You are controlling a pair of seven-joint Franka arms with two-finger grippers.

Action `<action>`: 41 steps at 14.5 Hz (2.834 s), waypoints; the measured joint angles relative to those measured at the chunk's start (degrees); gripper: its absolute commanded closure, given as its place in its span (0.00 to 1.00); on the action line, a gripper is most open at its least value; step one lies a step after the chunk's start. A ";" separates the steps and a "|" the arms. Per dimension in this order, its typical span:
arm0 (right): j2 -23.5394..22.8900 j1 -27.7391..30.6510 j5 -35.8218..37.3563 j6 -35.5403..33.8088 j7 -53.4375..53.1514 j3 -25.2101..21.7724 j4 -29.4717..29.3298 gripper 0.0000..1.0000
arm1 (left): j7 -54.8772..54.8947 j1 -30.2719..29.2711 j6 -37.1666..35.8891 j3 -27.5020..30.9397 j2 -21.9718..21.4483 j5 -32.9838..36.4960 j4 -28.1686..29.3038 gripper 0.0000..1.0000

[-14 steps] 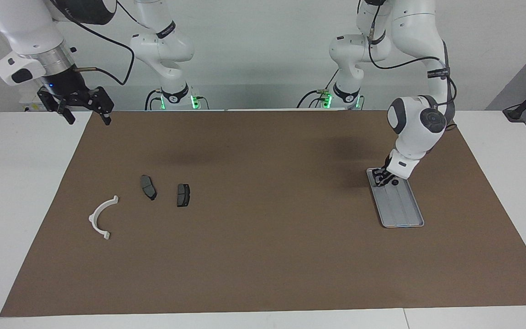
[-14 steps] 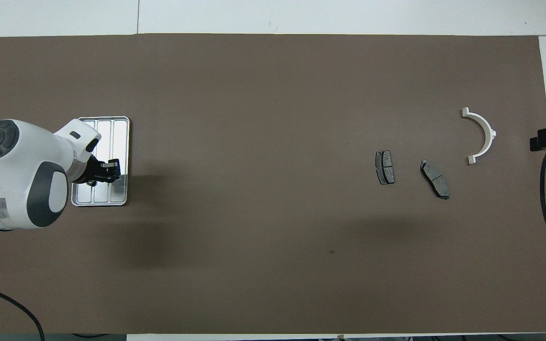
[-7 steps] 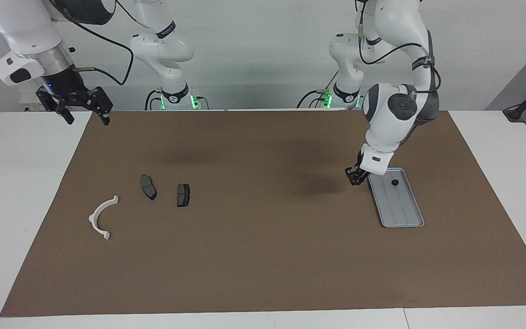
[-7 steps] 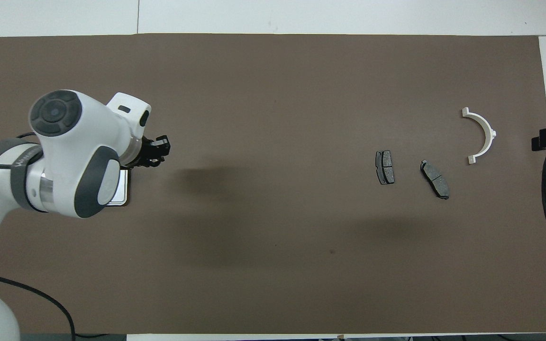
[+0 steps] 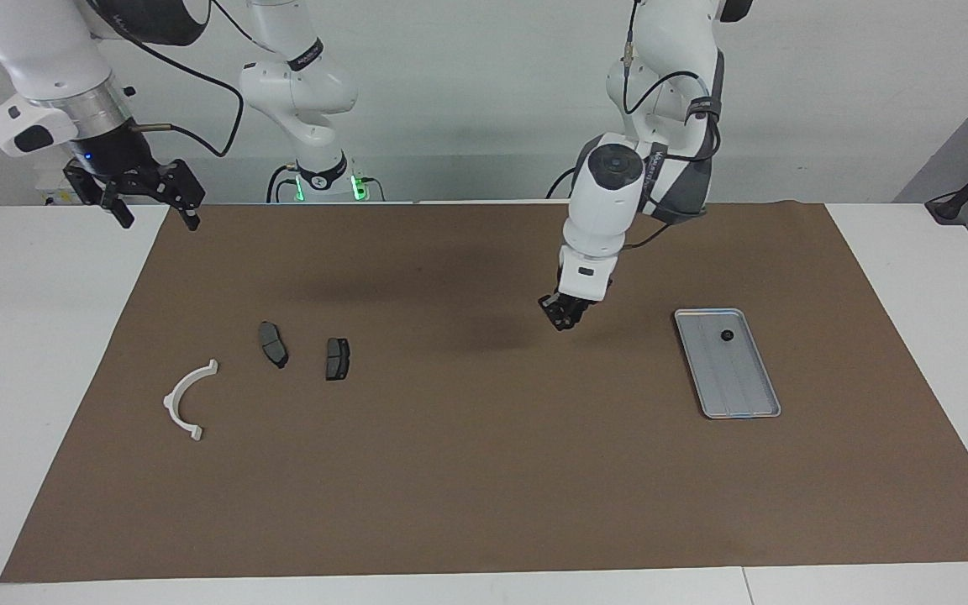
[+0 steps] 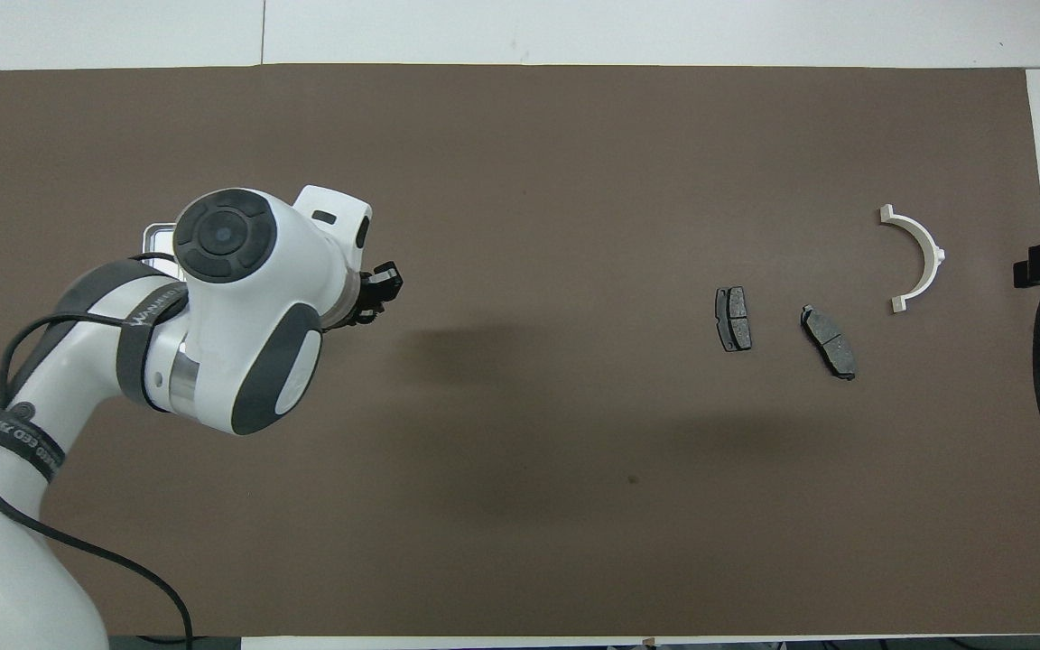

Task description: Place bearing gear from tray to pile

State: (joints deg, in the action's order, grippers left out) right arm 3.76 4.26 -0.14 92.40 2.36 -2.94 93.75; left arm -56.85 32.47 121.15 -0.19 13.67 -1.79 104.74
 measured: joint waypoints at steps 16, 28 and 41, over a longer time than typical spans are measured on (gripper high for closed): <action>-0.02 0.01 0.00 0.00 0.00 -0.08 0.00 0.00 | -14.68 8.59 1.80 0.34 19.60 -0.08 -16.31 0.92; -0.25 -0.01 0.00 0.52 0.00 -0.07 0.47 0.00 | -14.84 8.60 1.96 0.34 20.16 -0.08 -14.81 0.63; -8.68 -0.58 0.00 8.34 0.00 0.87 0.29 0.00 | -6.03 2.11 -7.36 1.99 13.20 0.19 -14.28 0.00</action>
State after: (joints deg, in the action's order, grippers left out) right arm -4.92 3.68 -0.15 100.75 2.36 -2.06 94.04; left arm -62.87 34.58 113.79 1.80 26.87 -1.59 90.46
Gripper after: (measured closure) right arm 0.000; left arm 0.000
